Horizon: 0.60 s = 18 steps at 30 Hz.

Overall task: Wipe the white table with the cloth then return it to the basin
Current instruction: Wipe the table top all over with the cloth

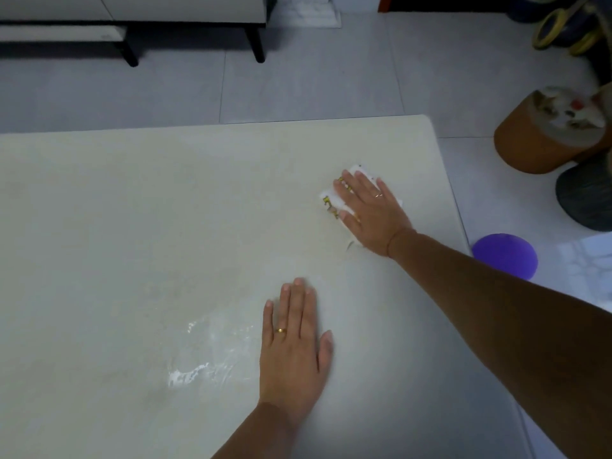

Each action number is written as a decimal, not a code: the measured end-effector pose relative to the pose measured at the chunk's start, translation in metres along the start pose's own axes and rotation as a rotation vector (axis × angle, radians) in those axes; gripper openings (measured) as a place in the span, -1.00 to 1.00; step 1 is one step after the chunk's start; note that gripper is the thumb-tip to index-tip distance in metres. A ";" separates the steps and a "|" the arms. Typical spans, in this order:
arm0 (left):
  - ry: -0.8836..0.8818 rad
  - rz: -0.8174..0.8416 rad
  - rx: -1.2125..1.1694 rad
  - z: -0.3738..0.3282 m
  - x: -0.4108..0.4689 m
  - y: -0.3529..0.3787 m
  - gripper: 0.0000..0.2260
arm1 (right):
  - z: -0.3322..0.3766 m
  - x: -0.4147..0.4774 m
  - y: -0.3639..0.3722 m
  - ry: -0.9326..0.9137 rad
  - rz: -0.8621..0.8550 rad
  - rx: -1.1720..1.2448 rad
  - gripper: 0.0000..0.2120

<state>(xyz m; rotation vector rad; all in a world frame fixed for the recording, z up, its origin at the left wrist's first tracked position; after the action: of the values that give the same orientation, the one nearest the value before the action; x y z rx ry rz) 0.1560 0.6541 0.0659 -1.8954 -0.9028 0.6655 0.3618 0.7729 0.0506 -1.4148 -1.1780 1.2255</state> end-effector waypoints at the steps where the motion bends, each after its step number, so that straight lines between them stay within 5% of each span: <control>1: 0.037 -0.016 -0.002 -0.003 0.009 -0.006 -0.44 | -0.010 0.005 0.001 0.075 -0.002 0.027 -0.48; 7: 0.024 -0.002 0.061 -0.002 0.102 -0.014 -0.44 | -0.004 0.021 0.009 0.680 0.074 0.192 -0.47; 9: -0.021 0.027 0.070 0.009 0.117 -0.002 -0.44 | 0.006 0.026 0.006 0.567 0.059 0.166 -0.47; 14: -0.026 -0.004 0.025 0.015 0.119 0.004 -0.41 | -0.014 0.029 -0.005 -0.075 -0.026 -0.044 -0.49; 18: -0.033 0.010 0.018 0.015 0.120 0.006 -0.42 | -0.067 0.051 0.000 0.229 0.010 0.025 -0.48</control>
<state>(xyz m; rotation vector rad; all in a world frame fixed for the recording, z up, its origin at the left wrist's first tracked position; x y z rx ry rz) 0.2170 0.7561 0.0434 -1.8793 -0.9053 0.7105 0.4317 0.8209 0.0508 -1.4991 -0.9960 1.0499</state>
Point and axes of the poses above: each hand's wrist, its own x-axis towards the middle knuckle, its own y-axis out of the palm, z = x × y, the point moved 9 cm from there along x, towards the middle knuckle, and after that the axes turned 9 degrees about -x, right-handed, at the moved point
